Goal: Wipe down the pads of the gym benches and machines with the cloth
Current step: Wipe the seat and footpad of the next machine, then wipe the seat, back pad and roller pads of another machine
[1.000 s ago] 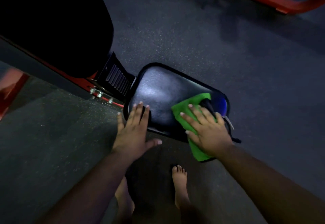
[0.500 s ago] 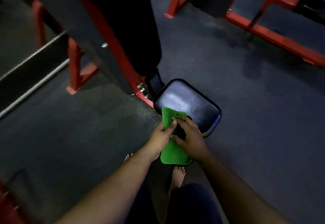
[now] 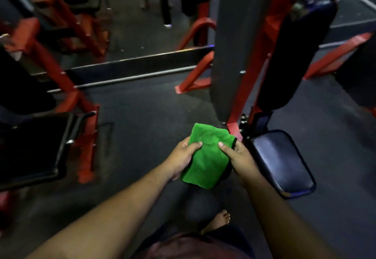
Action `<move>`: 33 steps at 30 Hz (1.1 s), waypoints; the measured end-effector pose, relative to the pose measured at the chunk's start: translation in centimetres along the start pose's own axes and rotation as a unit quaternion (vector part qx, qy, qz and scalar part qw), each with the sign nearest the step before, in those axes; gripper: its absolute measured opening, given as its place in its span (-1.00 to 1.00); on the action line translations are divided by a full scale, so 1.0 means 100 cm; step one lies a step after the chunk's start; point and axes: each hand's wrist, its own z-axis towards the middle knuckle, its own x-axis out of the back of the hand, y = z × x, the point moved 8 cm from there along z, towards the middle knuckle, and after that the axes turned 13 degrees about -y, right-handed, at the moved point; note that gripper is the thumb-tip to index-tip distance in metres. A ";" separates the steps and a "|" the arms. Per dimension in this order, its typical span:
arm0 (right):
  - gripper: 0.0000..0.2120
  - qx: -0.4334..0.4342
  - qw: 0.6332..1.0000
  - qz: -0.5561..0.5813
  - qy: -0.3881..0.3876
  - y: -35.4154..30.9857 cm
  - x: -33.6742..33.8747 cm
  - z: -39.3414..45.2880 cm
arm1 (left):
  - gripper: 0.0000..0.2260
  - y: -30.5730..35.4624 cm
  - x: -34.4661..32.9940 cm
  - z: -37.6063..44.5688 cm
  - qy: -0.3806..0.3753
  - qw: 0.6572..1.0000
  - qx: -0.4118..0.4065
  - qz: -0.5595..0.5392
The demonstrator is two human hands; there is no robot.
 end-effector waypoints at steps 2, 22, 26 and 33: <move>-0.70 -0.006 1.000 0.012 -0.006 -0.001 -0.041 0.000 | -0.85 0.000 0.040 -0.029 0.059 0.998 -0.024 0.023; -0.78 0.052 0.967 -0.210 -0.134 0.015 -0.417 0.075 | -0.88 -0.016 0.342 -0.291 0.372 0.913 -0.168 -0.009; -0.77 0.035 0.959 -0.208 -0.190 0.014 -0.462 0.127 | -0.94 -0.005 0.389 -0.287 0.410 0.894 -0.175 -0.044; -0.82 -0.036 0.927 -0.175 -0.331 0.012 -0.537 0.235 | -0.90 0.018 0.480 -0.256 0.474 0.864 -0.147 -0.085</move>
